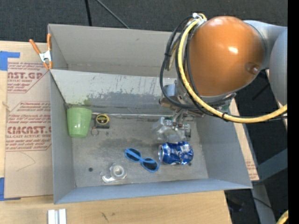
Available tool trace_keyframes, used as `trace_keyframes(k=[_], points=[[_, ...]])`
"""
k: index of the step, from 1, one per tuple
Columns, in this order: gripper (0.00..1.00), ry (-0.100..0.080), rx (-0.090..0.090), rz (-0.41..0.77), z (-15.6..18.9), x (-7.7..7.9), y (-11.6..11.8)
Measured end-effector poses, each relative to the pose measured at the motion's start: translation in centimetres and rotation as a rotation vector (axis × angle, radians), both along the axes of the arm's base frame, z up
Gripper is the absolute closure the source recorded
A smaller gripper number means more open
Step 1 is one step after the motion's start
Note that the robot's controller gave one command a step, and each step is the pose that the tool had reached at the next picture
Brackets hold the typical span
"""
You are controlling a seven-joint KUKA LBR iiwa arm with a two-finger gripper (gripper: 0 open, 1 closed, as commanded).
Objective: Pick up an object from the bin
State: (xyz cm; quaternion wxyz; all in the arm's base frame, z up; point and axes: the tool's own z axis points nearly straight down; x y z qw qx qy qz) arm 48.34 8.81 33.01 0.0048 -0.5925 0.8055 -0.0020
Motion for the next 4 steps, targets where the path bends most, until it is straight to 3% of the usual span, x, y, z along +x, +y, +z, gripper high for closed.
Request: trace_keyframes(k=[1,2,3,4], points=[[1.0,0.018,-0.001,-0.005,-11.8,0.2,-3.3],[1.0,0.017,0.002,-0.038,-20.8,0.8,4.6],[0.0,0.011,0.0,-0.043,-20.4,1.0,4.2],[0.0,0.01,-0.002,0.0,-23.6,4.4,-2.4]])
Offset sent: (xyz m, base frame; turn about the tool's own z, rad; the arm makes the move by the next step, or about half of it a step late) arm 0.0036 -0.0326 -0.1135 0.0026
